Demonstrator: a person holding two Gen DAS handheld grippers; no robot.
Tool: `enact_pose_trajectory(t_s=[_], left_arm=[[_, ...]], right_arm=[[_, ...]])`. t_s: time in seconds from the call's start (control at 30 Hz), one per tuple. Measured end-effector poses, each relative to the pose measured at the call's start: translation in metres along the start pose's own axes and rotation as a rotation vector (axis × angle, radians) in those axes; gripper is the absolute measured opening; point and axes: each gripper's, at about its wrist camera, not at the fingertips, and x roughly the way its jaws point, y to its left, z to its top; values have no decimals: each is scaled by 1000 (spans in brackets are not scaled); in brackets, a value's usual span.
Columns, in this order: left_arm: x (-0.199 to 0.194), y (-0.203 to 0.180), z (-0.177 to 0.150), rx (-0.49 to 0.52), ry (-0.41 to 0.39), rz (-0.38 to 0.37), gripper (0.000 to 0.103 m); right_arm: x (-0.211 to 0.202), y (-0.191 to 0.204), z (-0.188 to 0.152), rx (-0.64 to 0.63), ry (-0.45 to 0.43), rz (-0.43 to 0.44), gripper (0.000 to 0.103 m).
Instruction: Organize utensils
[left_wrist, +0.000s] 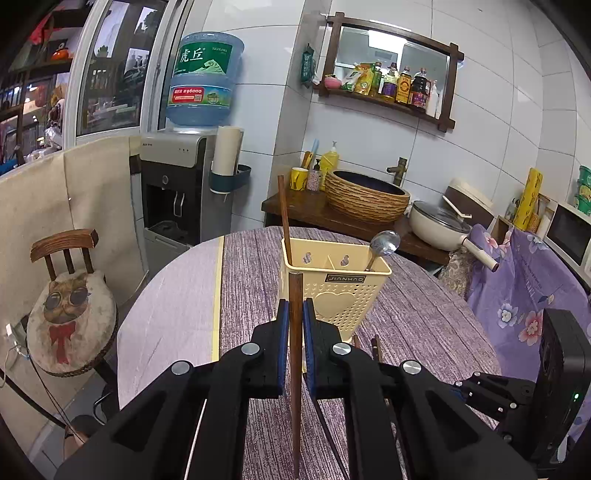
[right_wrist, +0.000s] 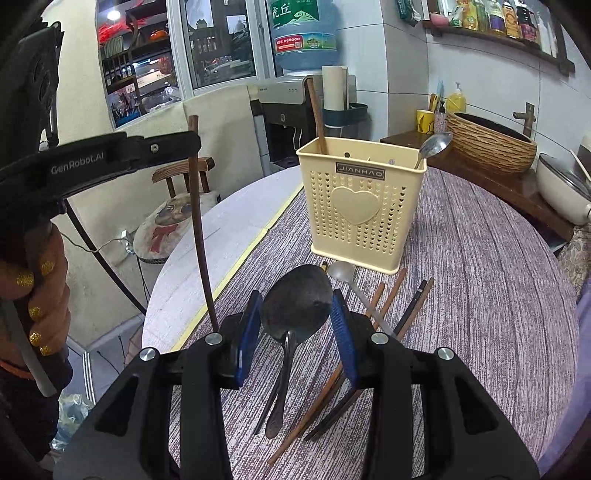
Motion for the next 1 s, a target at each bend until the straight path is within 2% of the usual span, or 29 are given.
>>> enact_pose_trajectory(t_s=[0.2, 0.33, 0.43, 0.63, 0.8, 0.93, 1.0], left_arm=[[-8, -2, 6, 3, -12, -23, 9], [-19, -5, 28, 12, -46, -33, 9], [-29, -10, 56, 13, -99, -34, 9], [-43, -17, 127, -47, -266, -7, 9], [-19, -18, 158, -119, -370, 25, 9], [12, -21, 152, -108, -409, 84, 9], [28, -21, 142, -104, -403, 94, 9]], right_arm=[[-7, -9, 13, 18, -31, 4, 38], [-16, -15, 39, 18, -81, -25, 38], [-27, -21, 66, 13, -152, -63, 38], [-44, -32, 137, 23, -316, -163, 38], [-31, -48, 180, 74, -398, -236, 38], [3, -56, 189, 60, -409, -309, 38], [22, -59, 187, 54, -397, -337, 38]])
